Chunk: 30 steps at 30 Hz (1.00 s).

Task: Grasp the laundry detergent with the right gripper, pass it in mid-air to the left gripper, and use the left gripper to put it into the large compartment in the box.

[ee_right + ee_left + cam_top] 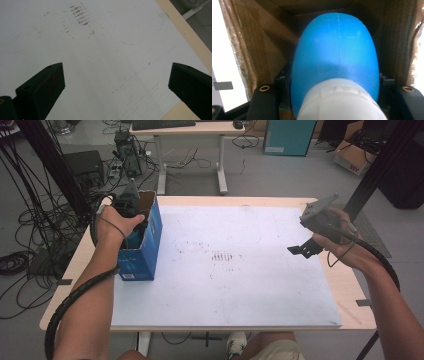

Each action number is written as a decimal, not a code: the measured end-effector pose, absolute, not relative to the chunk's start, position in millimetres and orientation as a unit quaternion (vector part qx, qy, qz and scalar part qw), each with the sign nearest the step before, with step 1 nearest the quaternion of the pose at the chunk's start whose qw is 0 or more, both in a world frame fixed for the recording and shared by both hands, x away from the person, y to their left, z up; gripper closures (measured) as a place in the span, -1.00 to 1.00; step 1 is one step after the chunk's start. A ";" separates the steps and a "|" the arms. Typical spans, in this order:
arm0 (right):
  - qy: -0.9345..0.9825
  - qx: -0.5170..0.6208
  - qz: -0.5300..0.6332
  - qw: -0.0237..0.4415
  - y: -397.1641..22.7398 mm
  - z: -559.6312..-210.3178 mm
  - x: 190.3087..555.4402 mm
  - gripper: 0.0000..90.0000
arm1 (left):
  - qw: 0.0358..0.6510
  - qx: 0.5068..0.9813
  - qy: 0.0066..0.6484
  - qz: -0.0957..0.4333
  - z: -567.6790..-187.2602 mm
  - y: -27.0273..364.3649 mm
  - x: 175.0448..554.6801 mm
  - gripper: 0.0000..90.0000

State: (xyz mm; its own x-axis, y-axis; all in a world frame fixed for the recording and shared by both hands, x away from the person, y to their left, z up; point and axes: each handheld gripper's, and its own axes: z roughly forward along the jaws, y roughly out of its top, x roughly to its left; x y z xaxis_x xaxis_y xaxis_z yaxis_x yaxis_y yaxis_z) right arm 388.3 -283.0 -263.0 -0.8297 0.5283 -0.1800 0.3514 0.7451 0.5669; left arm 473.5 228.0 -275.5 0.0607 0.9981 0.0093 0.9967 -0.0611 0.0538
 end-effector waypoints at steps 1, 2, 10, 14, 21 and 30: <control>0.919 0.241 0.264 0.167 -283.0 -262.8 387.9 -0.99 | 0.016 0.728 0.685 0.022 -275.6 228.0 473.5 -0.19; 0.919 0.240 0.265 0.167 -283.0 -262.7 387.9 -0.99 | 0.017 0.727 0.686 0.022 -275.8 227.9 473.4 -0.19; 0.919 0.241 0.263 0.167 -284.2 -262.5 387.1 -0.99 | 0.015 0.728 0.685 0.021 -276.2 227.9 473.6 -0.20; 0.917 0.241 0.268 0.169 -284.3 -262.0 387.1 -0.99 | 0.015 0.728 0.685 0.020 -276.8 228.3 473.6 -0.20; 0.920 0.239 0.263 0.168 -284.2 -261.7 387.7 -0.99 | 0.014 0.728 0.685 0.021 -277.0 228.5 473.6 -0.20; 0.918 0.241 0.266 0.169 -284.1 -261.0 387.3 -0.99 | 0.011 0.729 0.684 0.022 -276.6 227.9 473.8 -0.20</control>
State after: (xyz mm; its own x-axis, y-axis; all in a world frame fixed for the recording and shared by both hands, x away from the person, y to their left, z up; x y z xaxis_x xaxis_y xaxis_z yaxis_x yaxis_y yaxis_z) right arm 387.3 -284.1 -261.0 -0.8272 0.5316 -0.1819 0.3520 0.7427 0.5697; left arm 473.8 227.9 -276.6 0.0625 0.9979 0.0158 0.9969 -0.0632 0.0464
